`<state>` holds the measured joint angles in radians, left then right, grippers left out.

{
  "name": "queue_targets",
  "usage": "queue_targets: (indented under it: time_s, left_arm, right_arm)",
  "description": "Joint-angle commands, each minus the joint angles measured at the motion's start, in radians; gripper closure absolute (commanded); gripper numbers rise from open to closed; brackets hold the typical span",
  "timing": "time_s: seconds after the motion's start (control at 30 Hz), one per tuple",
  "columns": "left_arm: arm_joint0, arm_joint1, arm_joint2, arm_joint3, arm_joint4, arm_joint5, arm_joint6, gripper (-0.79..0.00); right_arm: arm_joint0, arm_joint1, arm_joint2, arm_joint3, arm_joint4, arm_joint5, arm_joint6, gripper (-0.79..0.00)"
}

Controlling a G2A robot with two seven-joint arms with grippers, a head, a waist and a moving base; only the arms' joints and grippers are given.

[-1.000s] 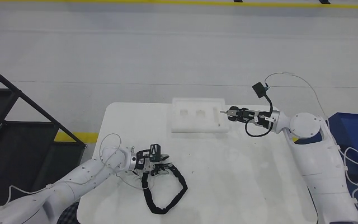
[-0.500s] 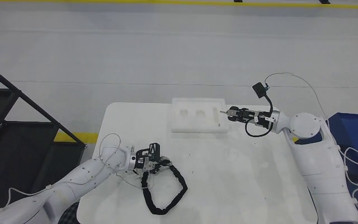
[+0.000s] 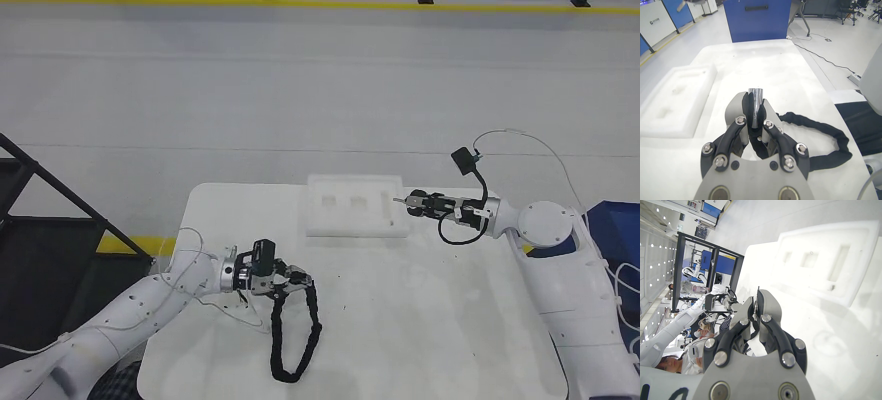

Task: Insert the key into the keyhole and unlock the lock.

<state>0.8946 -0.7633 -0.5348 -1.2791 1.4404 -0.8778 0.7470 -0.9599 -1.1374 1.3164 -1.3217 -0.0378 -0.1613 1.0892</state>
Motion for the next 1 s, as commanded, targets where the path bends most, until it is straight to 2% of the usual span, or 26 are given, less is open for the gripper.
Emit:
queue_targets:
  time_s: [0.0, 0.13, 0.23, 0.53, 0.73, 0.87, 0.97]
  left_arm:
    - [0.003, 0.008, -0.020, -0.040, 0.000, -0.009, -0.002, 0.000]
    - [0.014, 0.020, -0.062, -0.117, -0.019, -0.013, -0.037, 0.000]
    - [0.020, 0.024, -0.088, -0.175, -0.043, -0.003, -0.077, 0.000]
    - [0.012, 0.016, -0.155, -0.328, -0.102, 0.061, -0.221, 0.000]
    - [0.004, 0.004, -0.173, -0.368, -0.080, 0.085, -0.242, 0.000]
    - [-0.003, -0.010, -0.170, -0.352, -0.055, 0.092, -0.187, 0.000]
    - [-0.003, -0.010, -0.170, -0.352, -0.055, 0.092, -0.187, 0.000]
  right_arm:
    - [0.000, 0.000, 0.000, 0.000, 0.000, 0.000, 0.000, 0.000]
    - [-0.011, 0.002, -0.014, -0.016, -0.022, 0.032, 0.004, 0.000]
    - [-0.012, 0.004, -0.026, -0.050, 0.010, 0.099, 0.079, 0.000]
    - [-0.046, 0.022, -0.015, -0.225, 0.056, 0.251, 0.206, 0.000]
    - [-0.087, 0.036, 0.011, -0.320, 0.086, 0.249, 0.241, 0.000]
    - [-0.110, 0.043, 0.035, -0.355, 0.111, 0.184, 0.222, 0.000]
    - [-0.116, 0.044, 0.045, -0.355, 0.116, 0.159, 0.207, 0.000]
